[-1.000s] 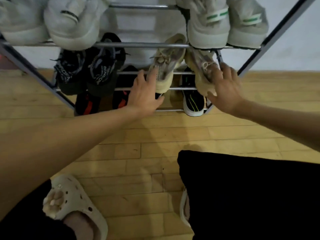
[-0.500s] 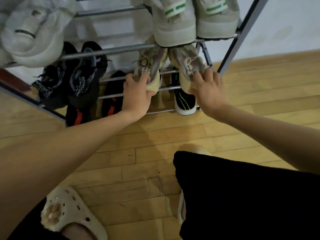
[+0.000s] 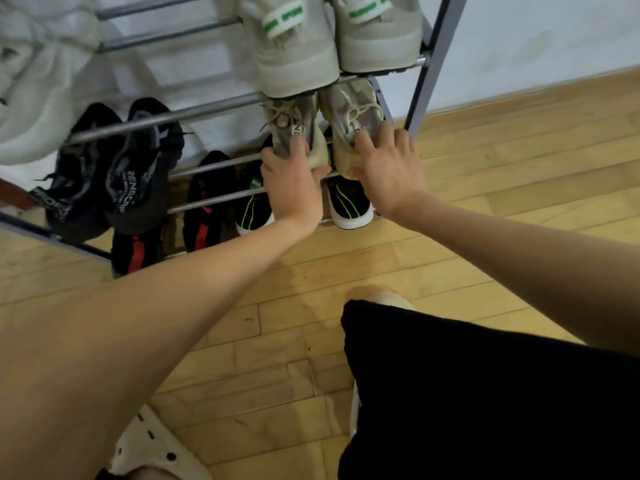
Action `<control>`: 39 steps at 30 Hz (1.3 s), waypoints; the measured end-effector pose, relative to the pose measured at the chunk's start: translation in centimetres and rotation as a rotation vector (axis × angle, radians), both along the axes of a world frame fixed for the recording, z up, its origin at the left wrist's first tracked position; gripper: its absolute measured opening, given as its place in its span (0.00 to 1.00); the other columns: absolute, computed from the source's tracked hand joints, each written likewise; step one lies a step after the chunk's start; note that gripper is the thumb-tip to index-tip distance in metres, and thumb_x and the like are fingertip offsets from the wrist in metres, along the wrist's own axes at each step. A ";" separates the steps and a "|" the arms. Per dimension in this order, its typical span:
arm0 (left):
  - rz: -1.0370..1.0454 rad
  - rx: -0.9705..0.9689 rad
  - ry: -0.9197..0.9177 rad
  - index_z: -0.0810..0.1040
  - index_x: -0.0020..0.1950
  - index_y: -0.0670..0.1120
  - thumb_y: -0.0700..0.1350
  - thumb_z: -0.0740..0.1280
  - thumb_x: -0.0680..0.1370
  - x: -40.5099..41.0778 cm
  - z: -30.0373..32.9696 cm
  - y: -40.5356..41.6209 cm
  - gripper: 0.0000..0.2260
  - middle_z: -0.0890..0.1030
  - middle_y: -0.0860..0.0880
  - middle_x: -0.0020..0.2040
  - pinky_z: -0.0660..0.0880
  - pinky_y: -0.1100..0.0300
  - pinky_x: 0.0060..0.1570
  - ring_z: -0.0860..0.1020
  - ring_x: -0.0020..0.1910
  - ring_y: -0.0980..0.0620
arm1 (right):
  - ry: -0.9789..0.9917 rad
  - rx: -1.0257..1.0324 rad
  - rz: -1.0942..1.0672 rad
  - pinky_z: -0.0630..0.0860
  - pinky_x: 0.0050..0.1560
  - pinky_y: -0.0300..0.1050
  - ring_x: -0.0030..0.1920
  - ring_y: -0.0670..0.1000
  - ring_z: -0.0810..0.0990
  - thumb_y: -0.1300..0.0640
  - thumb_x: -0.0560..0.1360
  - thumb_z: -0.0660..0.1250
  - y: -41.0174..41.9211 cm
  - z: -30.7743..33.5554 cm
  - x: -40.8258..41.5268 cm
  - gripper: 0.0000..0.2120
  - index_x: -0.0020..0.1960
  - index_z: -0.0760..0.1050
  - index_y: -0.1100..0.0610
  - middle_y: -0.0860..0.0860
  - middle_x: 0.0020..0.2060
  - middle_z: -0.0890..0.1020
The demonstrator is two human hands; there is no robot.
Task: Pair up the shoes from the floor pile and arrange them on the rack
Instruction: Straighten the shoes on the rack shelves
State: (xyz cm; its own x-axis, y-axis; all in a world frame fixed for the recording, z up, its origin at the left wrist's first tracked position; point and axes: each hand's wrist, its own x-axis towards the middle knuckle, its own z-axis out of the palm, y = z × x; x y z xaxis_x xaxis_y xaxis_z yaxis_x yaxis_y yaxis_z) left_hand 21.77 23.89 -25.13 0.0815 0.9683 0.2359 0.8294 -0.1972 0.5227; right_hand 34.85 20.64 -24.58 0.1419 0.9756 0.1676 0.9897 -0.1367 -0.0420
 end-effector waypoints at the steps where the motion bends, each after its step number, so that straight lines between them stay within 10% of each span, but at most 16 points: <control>1: -0.006 0.004 0.012 0.71 0.57 0.45 0.48 0.69 0.77 -0.3 -0.2 0.1 0.14 0.69 0.39 0.59 0.65 0.58 0.52 0.72 0.55 0.40 | 0.017 0.002 0.000 0.68 0.59 0.56 0.59 0.65 0.70 0.59 0.76 0.66 0.0 -0.1 -0.1 0.18 0.63 0.66 0.58 0.62 0.60 0.70; 13: -0.299 -0.017 0.085 0.68 0.68 0.46 0.37 0.65 0.77 -4.4 0.1 -0.5 0.21 0.67 0.39 0.67 0.73 0.55 0.59 0.73 0.61 0.41 | 0.102 0.119 -0.009 0.66 0.66 0.55 0.67 0.63 0.66 0.61 0.76 0.63 -1.9 0.0 -0.9 0.21 0.67 0.65 0.60 0.62 0.66 0.68; 16: -0.389 0.081 0.117 0.67 0.68 0.40 0.35 0.66 0.74 -6.9 -1.5 -2.3 0.23 0.68 0.39 0.66 0.75 0.55 0.58 0.74 0.59 0.44 | 0.021 0.220 0.222 0.72 0.53 0.54 0.54 0.62 0.74 0.65 0.72 0.63 -3.8 -0.7 -1.6 0.16 0.60 0.72 0.64 0.63 0.56 0.75; 21: -0.402 -0.011 0.212 0.72 0.61 0.39 0.33 0.65 0.70 -10.7 -6.5 -4.5 0.19 0.69 0.38 0.63 0.75 0.52 0.54 0.73 0.58 0.43 | -0.003 -0.152 0.549 0.70 0.51 0.51 0.51 0.59 0.71 0.63 0.75 0.58 -5.1 -3.9 -2.3 0.14 0.59 0.71 0.64 0.60 0.54 0.73; 30: -0.289 -0.114 0.324 0.64 0.73 0.39 0.35 0.65 0.75 -13.4 -10.0 -0.2 0.27 0.64 0.42 0.74 0.67 0.49 0.68 0.63 0.72 0.42 | 0.226 -0.306 0.028 0.69 0.61 0.54 0.64 0.64 0.66 0.57 0.77 0.64 -2.6 -9.7 -3.6 0.28 0.73 0.58 0.59 0.64 0.64 0.63; 39: -0.246 -0.240 0.692 0.59 0.74 0.45 0.40 0.72 0.73 -12.4 -11.9 4.2 0.33 0.60 0.39 0.73 0.69 0.50 0.64 0.64 0.69 0.40 | 0.004 -0.302 -0.176 0.60 0.69 0.58 0.70 0.66 0.59 0.44 0.76 0.65 -0.2 -12.8 -4.7 0.40 0.78 0.46 0.53 0.67 0.71 0.57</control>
State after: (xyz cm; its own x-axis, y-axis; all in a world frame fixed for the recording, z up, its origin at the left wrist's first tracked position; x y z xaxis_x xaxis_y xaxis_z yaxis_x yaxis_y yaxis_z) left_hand 9.42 28.11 -37.04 0.3532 0.9215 -0.1613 0.9300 -0.3646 -0.0469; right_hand 30.14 20.41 -37.39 0.3127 0.9415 -0.1259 0.9497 -0.3124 0.0230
